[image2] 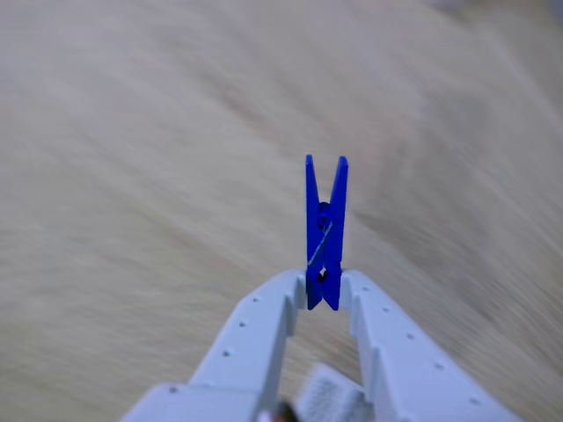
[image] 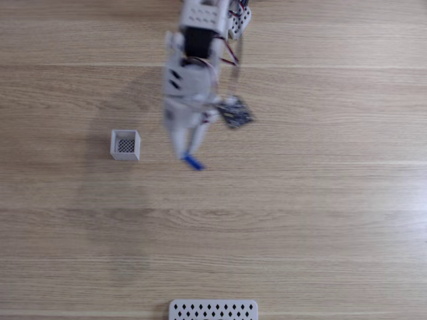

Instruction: Grasp a peg and put it in the crate.

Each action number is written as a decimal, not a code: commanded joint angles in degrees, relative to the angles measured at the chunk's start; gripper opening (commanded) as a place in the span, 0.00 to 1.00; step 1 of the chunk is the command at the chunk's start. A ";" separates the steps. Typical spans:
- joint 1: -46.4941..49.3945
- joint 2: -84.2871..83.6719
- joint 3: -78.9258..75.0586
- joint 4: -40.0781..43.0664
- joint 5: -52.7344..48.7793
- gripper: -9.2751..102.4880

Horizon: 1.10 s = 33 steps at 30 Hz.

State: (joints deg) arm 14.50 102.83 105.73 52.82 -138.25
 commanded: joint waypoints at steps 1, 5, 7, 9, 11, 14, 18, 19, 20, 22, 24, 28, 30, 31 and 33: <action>9.84 11.43 11.95 -22.32 1.14 0.09; 17.58 14.15 25.49 -39.64 1.14 0.09; 21.36 14.77 30.41 -44.47 0.44 0.09; 23.64 16.52 33.66 -46.41 0.44 0.10; 24.17 17.40 36.04 -45.79 1.49 0.10; 25.40 17.93 39.02 -42.80 9.05 0.10; 24.43 18.37 37.53 -39.90 26.46 0.10; 23.29 18.37 36.74 -39.81 30.23 0.10; 22.50 18.11 35.95 -39.73 33.40 0.10; 21.18 17.49 34.54 -39.73 37.44 0.10; 20.04 17.23 34.10 -39.81 40.52 0.10; 18.37 14.41 32.87 -39.99 43.86 0.10; 18.28 12.57 31.82 -41.13 44.74 0.10; 18.28 11.51 31.20 -41.92 45.00 0.10; 18.28 9.58 29.97 -43.59 45.09 0.10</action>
State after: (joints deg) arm 32.87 112.85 142.56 12.04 -94.31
